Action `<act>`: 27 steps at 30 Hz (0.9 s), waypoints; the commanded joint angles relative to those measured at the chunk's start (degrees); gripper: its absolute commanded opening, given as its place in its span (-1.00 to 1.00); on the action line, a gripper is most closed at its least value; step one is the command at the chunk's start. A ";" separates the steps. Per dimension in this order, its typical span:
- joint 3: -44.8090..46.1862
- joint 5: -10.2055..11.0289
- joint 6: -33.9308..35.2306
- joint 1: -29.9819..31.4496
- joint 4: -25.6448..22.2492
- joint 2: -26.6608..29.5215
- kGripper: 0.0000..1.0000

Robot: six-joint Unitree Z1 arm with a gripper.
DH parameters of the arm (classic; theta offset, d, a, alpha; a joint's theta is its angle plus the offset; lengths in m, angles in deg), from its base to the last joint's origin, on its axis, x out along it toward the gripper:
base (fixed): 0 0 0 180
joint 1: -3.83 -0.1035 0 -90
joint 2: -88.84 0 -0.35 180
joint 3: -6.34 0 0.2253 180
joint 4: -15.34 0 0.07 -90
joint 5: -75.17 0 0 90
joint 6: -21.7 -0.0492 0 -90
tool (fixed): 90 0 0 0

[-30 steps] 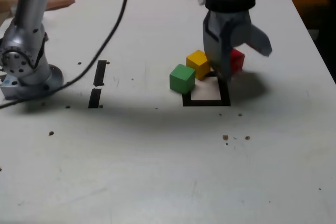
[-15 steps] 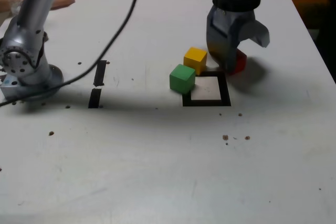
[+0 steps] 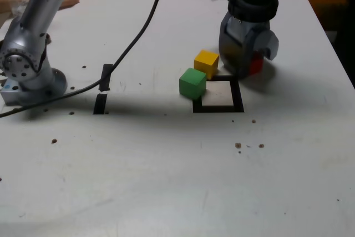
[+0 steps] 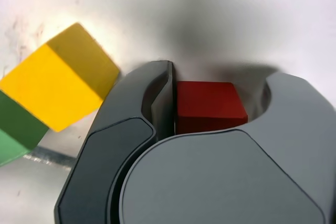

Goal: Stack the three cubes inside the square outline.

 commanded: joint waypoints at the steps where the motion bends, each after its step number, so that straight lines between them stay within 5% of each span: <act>1: -0.12 0.97 -0.02 -0.05 0.05 0.60 -0.61; 17: 0.83 6.03 1.28 5.39 -2.80 10.08 -0.91; 27: 7.75 5.07 1.15 10.72 -2.77 15.26 -0.90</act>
